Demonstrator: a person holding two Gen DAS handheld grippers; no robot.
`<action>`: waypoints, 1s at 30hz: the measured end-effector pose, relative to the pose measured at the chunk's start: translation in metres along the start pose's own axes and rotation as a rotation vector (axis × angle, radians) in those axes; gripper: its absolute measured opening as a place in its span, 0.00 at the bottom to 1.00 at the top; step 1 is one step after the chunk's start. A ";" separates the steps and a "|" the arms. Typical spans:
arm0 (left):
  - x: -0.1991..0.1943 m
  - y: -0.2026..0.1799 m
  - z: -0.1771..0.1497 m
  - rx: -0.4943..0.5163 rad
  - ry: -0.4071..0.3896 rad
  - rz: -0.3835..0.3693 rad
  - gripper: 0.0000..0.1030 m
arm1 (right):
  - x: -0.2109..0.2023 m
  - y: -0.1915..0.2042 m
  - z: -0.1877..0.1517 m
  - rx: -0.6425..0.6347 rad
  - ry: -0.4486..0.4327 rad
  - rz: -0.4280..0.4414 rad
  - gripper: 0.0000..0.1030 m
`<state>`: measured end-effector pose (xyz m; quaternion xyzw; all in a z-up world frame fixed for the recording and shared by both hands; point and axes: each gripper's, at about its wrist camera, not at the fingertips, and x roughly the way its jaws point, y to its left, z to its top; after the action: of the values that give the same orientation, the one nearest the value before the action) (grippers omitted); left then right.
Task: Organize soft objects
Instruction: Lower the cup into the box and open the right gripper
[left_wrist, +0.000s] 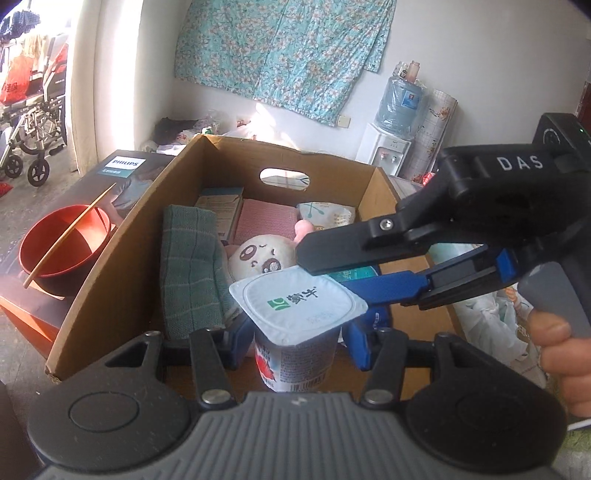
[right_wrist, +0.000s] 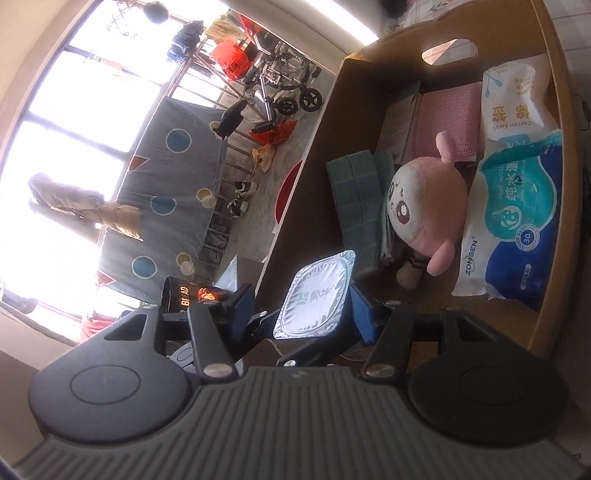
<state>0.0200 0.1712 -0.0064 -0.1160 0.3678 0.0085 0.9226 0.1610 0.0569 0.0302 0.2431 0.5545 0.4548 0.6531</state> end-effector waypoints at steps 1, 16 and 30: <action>0.002 0.005 -0.002 -0.011 0.016 -0.003 0.52 | 0.007 -0.001 0.003 0.007 0.017 -0.011 0.55; 0.041 -0.028 -0.013 0.030 0.206 -0.255 0.54 | -0.030 -0.011 -0.015 -0.066 0.085 -0.281 0.58; 0.041 -0.027 -0.011 -0.009 0.231 -0.305 0.58 | -0.056 -0.013 -0.020 -0.059 0.016 -0.261 0.60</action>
<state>0.0452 0.1395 -0.0363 -0.1747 0.4492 -0.1434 0.8644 0.1482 -0.0016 0.0421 0.1463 0.5729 0.3840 0.7092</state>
